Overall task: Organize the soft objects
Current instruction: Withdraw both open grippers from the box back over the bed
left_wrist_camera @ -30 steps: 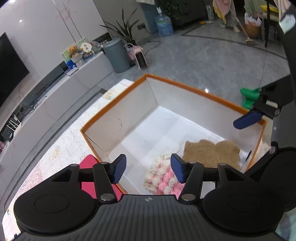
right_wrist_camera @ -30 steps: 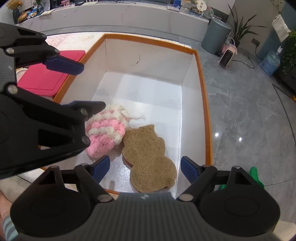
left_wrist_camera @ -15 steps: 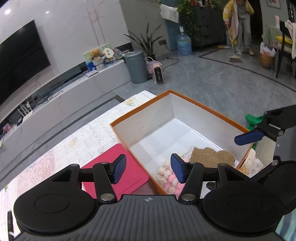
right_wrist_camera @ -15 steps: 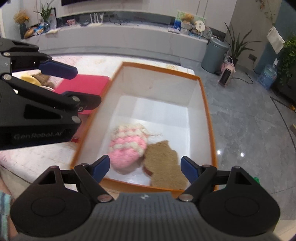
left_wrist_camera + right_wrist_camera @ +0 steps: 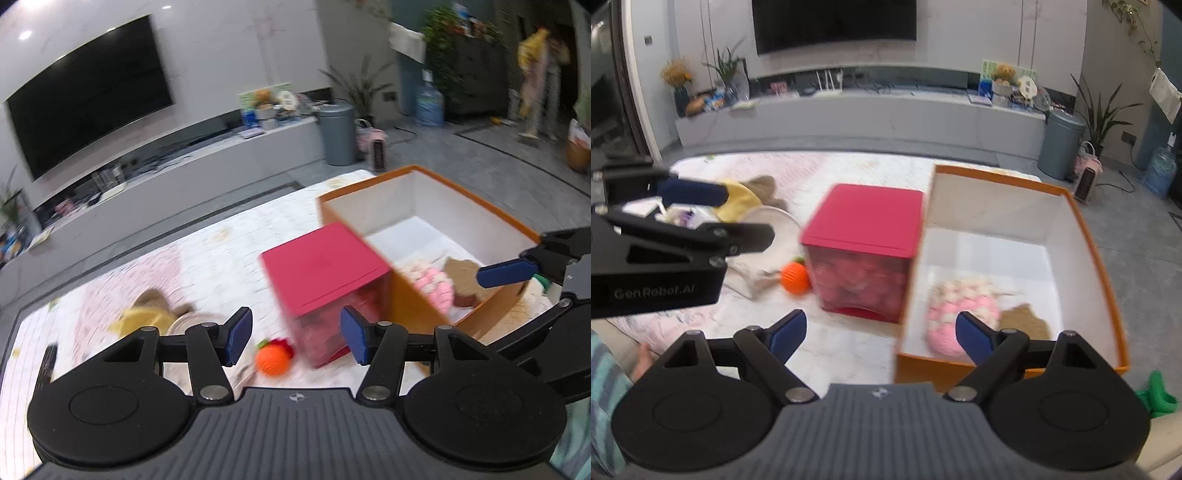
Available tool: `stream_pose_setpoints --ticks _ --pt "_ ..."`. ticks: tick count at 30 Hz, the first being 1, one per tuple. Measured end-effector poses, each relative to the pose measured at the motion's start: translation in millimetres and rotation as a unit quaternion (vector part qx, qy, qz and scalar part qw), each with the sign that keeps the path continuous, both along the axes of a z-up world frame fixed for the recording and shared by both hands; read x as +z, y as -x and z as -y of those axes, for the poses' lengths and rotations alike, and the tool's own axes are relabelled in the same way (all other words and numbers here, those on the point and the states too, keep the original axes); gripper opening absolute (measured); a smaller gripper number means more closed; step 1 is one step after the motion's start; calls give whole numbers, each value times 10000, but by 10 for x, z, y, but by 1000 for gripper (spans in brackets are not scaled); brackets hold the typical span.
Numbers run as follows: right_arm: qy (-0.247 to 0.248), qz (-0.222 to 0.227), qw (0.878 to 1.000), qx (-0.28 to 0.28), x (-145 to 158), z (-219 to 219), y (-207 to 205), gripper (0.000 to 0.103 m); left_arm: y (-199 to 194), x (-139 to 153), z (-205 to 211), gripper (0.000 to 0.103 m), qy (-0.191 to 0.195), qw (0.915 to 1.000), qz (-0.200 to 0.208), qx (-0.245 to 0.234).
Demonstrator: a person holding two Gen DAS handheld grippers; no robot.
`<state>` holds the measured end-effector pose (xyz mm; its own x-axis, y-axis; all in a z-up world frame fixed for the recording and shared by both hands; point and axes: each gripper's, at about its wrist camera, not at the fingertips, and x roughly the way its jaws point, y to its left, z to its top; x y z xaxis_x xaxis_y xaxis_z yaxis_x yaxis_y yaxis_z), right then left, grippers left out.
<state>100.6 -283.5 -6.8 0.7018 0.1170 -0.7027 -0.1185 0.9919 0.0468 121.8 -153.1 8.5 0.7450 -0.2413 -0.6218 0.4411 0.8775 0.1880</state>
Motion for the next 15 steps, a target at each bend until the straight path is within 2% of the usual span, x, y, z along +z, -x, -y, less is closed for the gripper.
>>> stream_pose_setpoints --ticks 7,15 --pt "-111 351 9993 13 -188 -407 63 88 72 -242 -634 65 260 9982 -60 542" --pt "-203 409 9981 406 -487 -889 17 88 93 -518 -1269 65 354 9922 -203 1177"
